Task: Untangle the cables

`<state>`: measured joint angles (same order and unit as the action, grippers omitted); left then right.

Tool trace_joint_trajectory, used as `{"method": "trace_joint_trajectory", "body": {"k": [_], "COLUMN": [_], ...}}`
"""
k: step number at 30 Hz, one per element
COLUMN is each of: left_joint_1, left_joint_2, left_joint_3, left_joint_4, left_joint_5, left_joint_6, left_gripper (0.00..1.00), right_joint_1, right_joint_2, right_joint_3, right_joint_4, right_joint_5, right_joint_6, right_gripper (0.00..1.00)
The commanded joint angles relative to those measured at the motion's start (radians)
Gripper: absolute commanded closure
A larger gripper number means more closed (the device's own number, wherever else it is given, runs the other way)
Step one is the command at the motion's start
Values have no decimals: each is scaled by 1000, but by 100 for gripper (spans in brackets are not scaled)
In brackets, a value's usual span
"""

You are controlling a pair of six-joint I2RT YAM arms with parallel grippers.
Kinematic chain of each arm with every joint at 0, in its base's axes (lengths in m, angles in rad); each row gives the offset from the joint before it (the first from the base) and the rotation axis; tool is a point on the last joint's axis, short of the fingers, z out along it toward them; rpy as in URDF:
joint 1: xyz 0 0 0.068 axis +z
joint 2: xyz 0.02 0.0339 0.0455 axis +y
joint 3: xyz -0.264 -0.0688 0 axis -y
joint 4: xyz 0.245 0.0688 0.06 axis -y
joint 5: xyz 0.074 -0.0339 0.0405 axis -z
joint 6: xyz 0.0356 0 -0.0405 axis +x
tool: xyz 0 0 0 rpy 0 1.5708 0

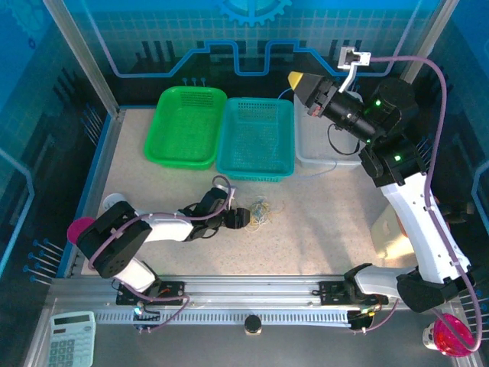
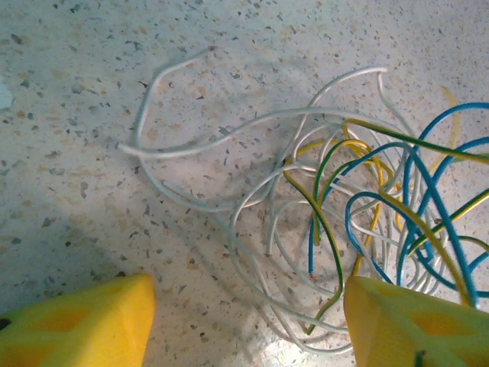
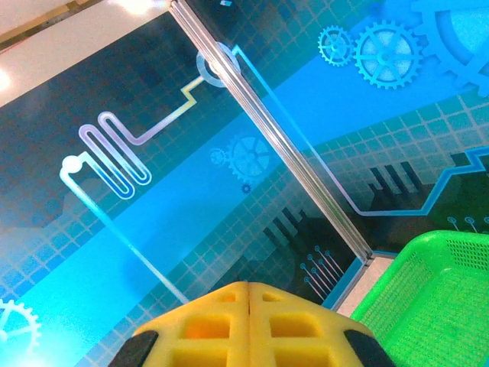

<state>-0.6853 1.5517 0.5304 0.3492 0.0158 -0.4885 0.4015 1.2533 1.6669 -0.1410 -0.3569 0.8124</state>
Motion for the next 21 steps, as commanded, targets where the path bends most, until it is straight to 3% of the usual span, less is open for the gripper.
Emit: {"method": "trace_joint_trajectory", "body": {"k": [1,5,10,11,21], "left_joint_1": [-6,-6,-6,-6,-6], "left_joint_2": [-51,-89,-154,-170,-355], "left_joint_3": [-16,-15,-3,0,19], "left_joint_4": [-5,-19,-60,-72,-202], "left_joint_5": [-6,-7,-3,-5,-66], "left_joint_6": [-5,-10,-22,-23,-27], "left_gripper": [30,23,8,1,1], "right_joint_1": [-28,-50,-99,-113,-211], "right_joint_2": [8,31,73,83,166], "right_joint_3": [34,77,137,147,178], "right_joint_4": [18,3,-33,-34,-14], "right_joint_5": [-22,0,42,45,44], "right_joint_6": [10,-15,-54,-56,-52], "right_gripper": [100,100,100,100,100]}}
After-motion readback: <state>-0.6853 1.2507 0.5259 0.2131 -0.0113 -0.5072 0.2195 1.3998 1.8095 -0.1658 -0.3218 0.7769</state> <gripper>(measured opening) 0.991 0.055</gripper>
